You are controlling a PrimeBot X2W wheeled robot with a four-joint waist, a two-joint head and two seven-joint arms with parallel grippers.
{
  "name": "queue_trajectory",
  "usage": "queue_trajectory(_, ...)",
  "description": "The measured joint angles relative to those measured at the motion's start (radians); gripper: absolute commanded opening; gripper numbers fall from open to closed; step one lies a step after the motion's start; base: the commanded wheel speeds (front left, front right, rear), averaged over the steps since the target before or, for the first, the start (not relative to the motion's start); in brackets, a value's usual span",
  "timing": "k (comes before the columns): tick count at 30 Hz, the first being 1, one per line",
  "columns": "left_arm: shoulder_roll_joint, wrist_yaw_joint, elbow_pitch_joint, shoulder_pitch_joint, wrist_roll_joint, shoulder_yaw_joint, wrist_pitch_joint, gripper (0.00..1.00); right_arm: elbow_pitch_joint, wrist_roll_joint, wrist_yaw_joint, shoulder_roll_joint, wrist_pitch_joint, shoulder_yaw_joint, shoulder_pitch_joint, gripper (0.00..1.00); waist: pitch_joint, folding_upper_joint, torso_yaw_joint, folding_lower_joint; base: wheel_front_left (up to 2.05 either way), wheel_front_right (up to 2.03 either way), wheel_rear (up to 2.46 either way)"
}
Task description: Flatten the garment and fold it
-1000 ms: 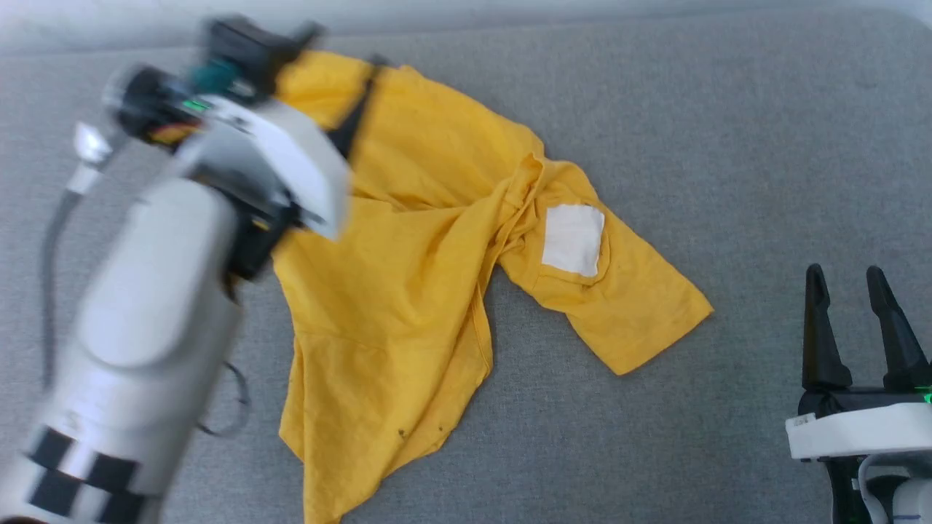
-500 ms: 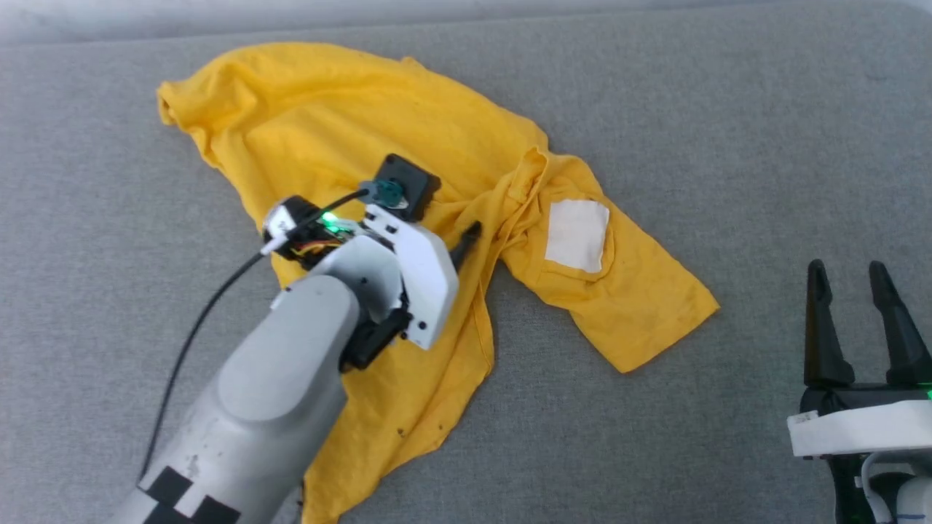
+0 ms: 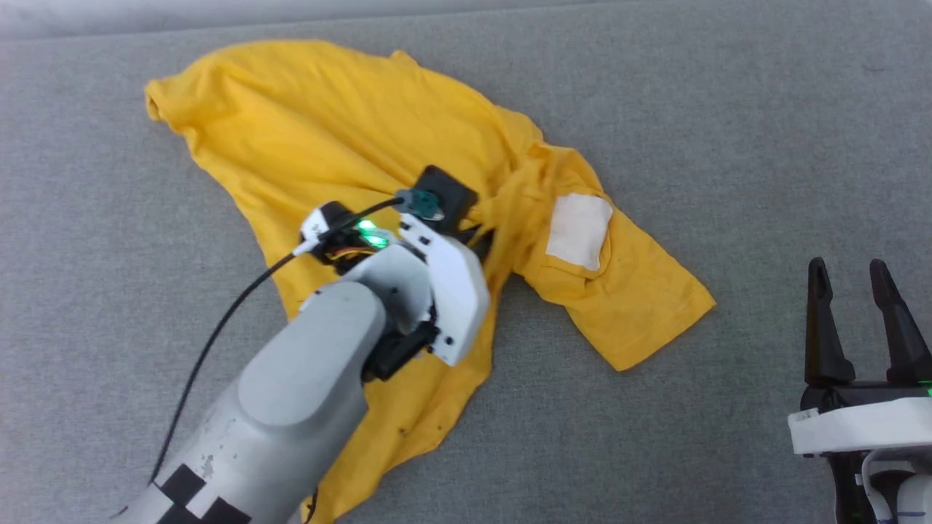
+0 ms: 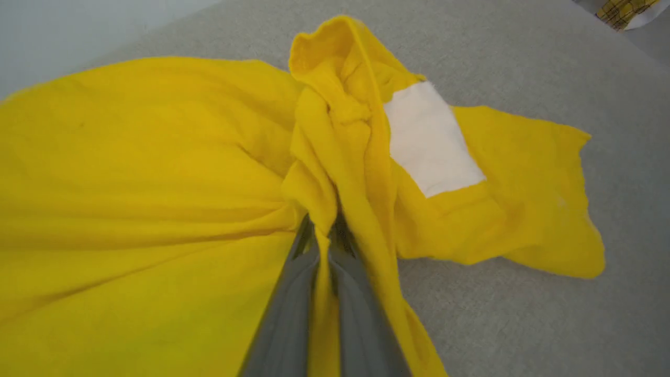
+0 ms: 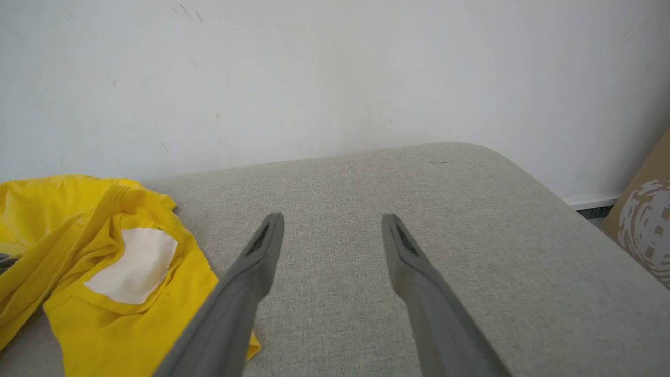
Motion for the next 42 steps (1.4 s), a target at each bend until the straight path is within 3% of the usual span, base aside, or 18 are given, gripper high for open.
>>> queue_trajectory(6, 0.026, -0.008, -0.214, 0.050, -0.083, -0.070, 0.034, 0.00, 0.014, 0.000, 0.000, 0.000, 0.000, -0.005, 0.008, 1.00, -0.045, 0.0000, 0.015, -0.0001, 0.00, 0.00, 0.00)
queue_trajectory(13, 0.190, -0.008, -0.426, 0.283, -0.152, -0.167, 0.129, 0.00, 0.019, 0.001, 0.000, 0.000, 0.004, -0.006, 0.033, 1.00, -0.088, 0.0000, 0.052, -0.0003, 0.00, 0.00, 0.00)
queue_trajectory(14, 0.207, -0.004, -0.432, 0.324, -0.165, -0.172, 0.131, 0.04, 0.019, 0.001, 0.000, 0.000, 0.004, -0.005, 0.035, 1.00, -0.092, 0.0000, 0.058, -0.0002, 0.00, 0.00, 0.00)
queue_trajectory(17, 0.229, 0.005, -0.437, 0.407, -0.187, -0.194, 0.132, 1.00, 0.022, 0.001, 0.000, 0.000, 0.012, 0.000, 0.038, 1.00, -0.103, 0.0000, 0.073, -0.0003, 0.00, 0.00, 0.00)
queue_trajectory(21, 0.211, 0.023, -0.465, 0.439, -0.215, -0.181, 0.095, 1.00, 0.025, 0.001, 0.000, 0.000, 0.018, 0.000, 0.040, 1.00, -0.120, 0.0000, 0.084, -0.0003, 0.00, 0.00, 0.00)
queue_trajectory(25, 0.184, 0.057, -0.521, 0.428, -0.267, -0.094, 0.043, 1.00, 0.025, 0.001, 0.000, 0.000, 0.022, 0.003, 0.045, 1.00, -0.133, 0.0000, 0.089, -0.0003, 0.00, 0.00, 0.00)
queue_trajectory(30, 0.166, 0.121, -0.513, 0.295, -0.185, -0.011, -0.024, 1.00, 0.022, 0.001, 0.000, 0.000, 0.027, 0.014, 0.048, 1.00, -0.131, -0.0001, 0.081, -0.0001, 0.00, 0.00, 0.00)
queue_trajectory(37, 0.104, 0.119, -0.326, 0.128, -0.071, -0.070, 0.006, 1.00, 0.020, 0.002, 0.000, 0.000, 0.026, 0.025, 0.043, 1.00, -0.098, -0.0002, 0.047, 0.0000, 0.00, 0.00, 0.00)
queue_trajectory(42, 0.058, 0.105, -0.186, 0.069, -0.051, -0.131, 0.098, 1.00, 0.022, 0.011, 0.000, 0.000, 0.011, 0.025, 0.036, 1.00, -0.062, -0.0001, 0.011, 0.0000, 0.00, 0.00, 0.00)
